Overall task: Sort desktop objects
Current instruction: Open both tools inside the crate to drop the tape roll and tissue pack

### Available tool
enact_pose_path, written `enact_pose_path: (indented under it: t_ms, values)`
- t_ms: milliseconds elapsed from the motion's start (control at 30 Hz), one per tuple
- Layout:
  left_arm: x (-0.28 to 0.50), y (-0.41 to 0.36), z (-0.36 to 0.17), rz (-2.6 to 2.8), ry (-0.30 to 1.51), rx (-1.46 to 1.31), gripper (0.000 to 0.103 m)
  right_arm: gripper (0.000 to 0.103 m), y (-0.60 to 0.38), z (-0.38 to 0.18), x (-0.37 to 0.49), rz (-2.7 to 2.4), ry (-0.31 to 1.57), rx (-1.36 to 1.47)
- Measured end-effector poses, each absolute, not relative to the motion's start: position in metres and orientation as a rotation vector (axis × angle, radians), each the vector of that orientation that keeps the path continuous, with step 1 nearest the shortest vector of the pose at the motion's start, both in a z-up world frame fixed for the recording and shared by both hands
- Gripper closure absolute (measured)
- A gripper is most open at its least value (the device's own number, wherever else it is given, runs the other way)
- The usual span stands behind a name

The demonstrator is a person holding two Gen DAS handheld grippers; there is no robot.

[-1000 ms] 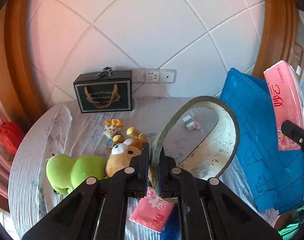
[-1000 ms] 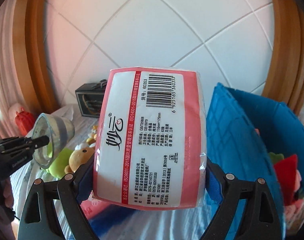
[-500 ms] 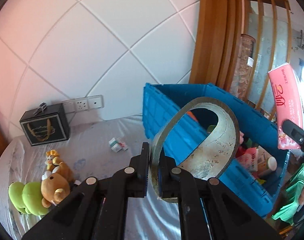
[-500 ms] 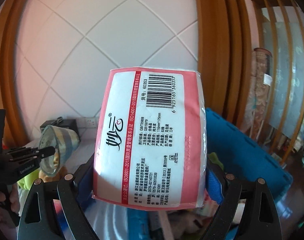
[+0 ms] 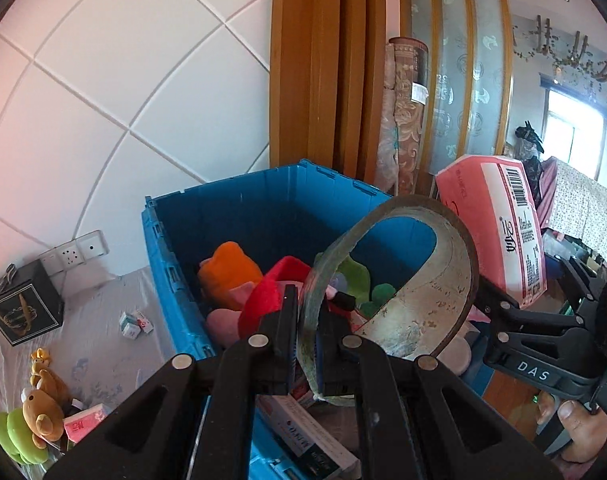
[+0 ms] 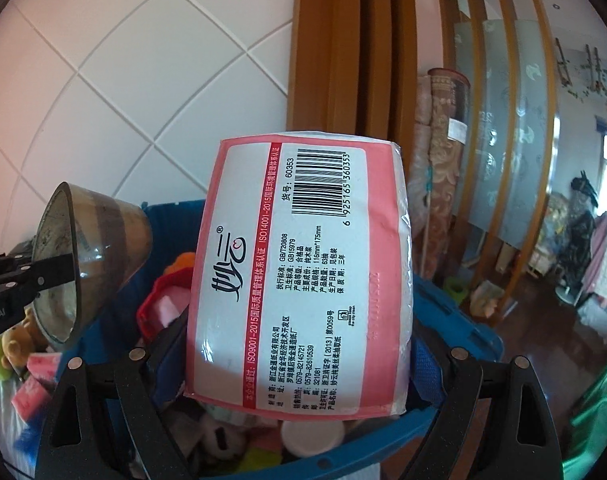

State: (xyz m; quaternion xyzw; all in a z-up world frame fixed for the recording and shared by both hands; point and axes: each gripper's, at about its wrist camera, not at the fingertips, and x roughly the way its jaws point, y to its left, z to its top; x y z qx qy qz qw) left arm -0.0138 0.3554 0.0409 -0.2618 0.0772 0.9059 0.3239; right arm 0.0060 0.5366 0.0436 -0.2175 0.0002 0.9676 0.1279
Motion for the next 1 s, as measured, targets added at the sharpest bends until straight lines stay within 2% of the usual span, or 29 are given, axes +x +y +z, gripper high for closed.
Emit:
enact_pose_path:
  t_ms: [533,633,700,800,833,900,967,1000]
  values:
    - [-0.013,0.39,0.016,2.348,0.273,-0.772,0.095,0.012,0.582,0.019,-0.03,2.726,-0.055,-0.707]
    - [-0.012,0.389,0.017,2.364,0.28,-0.762,0.092,0.012,0.586,0.014,-0.033,2.72,-0.065,-0.722]
    - [-0.013,0.388,0.015,2.365,0.28,-0.778,0.089,0.012,0.585,0.012,-0.036,2.72,-0.07,-0.74]
    - [-0.014,0.384,0.014,2.361,0.265,-0.794,0.077,0.01,0.58,0.007,-0.036,2.72,-0.074,-0.76]
    - [-0.014,0.382,0.014,2.361,0.257,-0.794,0.072,0.009,0.578,0.007,-0.035,2.717,-0.073,-0.755]
    - [-0.013,0.378,0.014,2.356,0.239,-0.789,0.061,0.0,0.577,0.008,-0.034,2.706,-0.076,-0.74]
    - [-0.011,0.374,0.016,2.359,0.222,-0.762,0.046,0.0,0.576,0.011,-0.032,2.702,-0.08,-0.733]
    - [-0.008,0.372,0.017,2.363,0.219,-0.744,0.044,0.0,0.576,0.011,-0.031,2.701,-0.078,-0.733]
